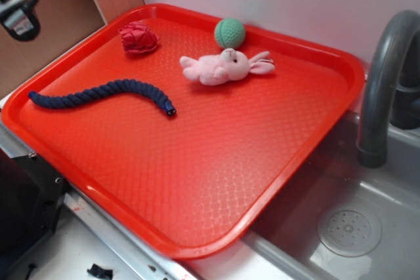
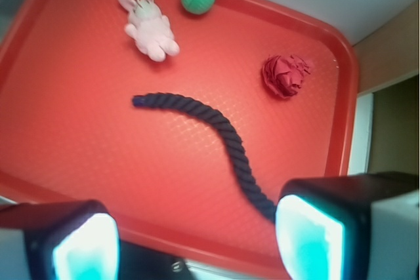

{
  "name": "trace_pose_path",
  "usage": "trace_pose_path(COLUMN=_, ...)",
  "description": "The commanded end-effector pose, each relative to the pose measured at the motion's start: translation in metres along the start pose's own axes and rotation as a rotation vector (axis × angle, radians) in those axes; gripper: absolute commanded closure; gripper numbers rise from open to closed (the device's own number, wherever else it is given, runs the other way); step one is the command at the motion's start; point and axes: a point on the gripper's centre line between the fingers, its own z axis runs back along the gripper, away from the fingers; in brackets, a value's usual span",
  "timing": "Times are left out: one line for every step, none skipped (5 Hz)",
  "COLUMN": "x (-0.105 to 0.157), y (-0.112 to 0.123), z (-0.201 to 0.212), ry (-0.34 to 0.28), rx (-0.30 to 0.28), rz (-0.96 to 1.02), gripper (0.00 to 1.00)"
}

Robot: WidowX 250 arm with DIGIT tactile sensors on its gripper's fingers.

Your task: Grab the blue rope.

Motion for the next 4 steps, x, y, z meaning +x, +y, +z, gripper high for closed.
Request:
trace_pose_path(x=0.01, y=0.043, z=-0.054, ry=0.042, rx=0.05, rz=-0.116, gripper=0.0)
trace_pose_path(x=0.016, y=0.045, z=-0.08, ry=0.017, rx=-0.007, rz=-0.181, gripper=0.0)
trace_pose_path(x=0.021, y=0.036, z=-0.107, ry=0.046, rx=-0.007, rz=-0.259, gripper=0.0)
trace_pose_path(x=0.02, y=0.033, z=-0.138, ry=0.081, rx=-0.047, rz=-0.29, gripper=0.0)
